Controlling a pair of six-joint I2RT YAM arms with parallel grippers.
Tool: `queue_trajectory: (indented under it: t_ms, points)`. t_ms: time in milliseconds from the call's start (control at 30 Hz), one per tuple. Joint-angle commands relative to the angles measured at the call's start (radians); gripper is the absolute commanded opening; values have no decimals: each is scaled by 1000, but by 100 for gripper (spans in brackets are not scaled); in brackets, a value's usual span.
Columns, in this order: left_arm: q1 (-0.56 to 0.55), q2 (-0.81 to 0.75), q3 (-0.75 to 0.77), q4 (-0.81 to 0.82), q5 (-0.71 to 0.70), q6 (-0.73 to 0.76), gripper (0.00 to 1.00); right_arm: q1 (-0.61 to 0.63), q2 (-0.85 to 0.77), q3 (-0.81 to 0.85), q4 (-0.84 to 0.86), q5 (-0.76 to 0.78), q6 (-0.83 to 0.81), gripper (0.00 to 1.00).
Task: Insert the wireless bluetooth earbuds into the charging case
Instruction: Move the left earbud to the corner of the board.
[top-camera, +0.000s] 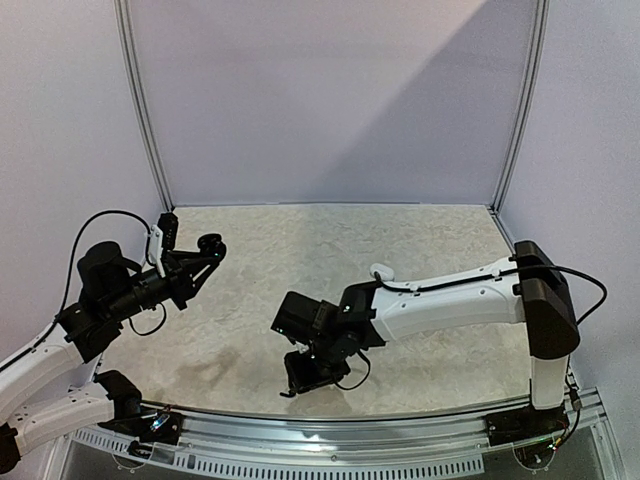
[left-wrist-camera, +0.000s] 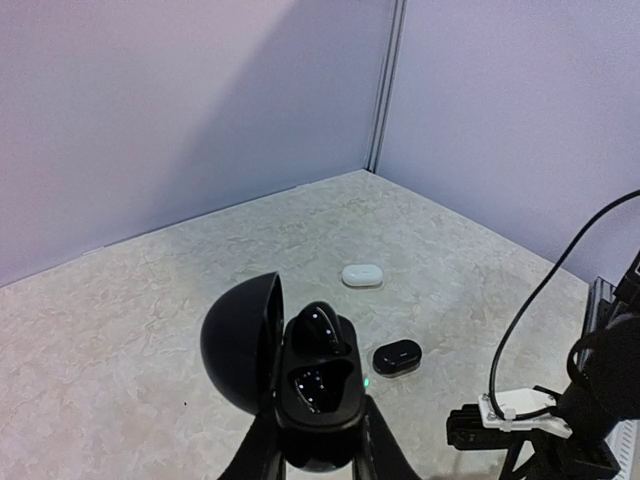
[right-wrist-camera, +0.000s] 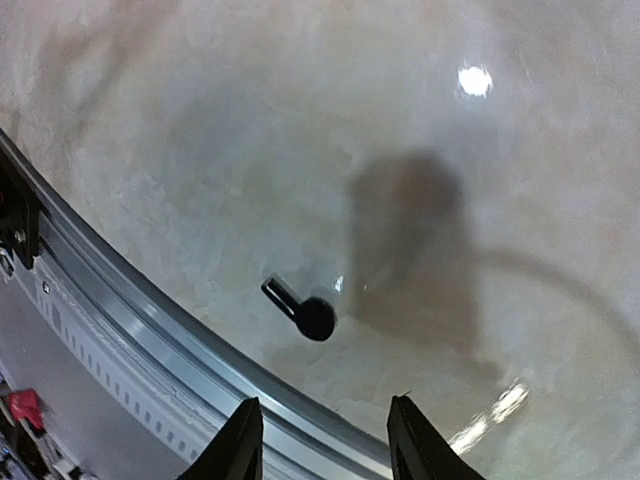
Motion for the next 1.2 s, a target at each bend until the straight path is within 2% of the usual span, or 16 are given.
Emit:
queue_trajectory:
  t_ms: [0, 367, 800, 1167]
  points:
    - [13, -4, -9, 8, 17, -7, 0, 18, 25, 35, -60, 10, 238, 45]
    - [13, 14, -9, 24, 38, -13, 0, 21, 146, 121, -89, 31, 295, 45]
    - [12, 17, -9, 40, 52, -27, 0, 36, 226, 196, -102, 76, 299, 23]
    - [13, -5, -7, 26, 45, -22, 0, 36, 247, 209, -121, 102, 267, 15]
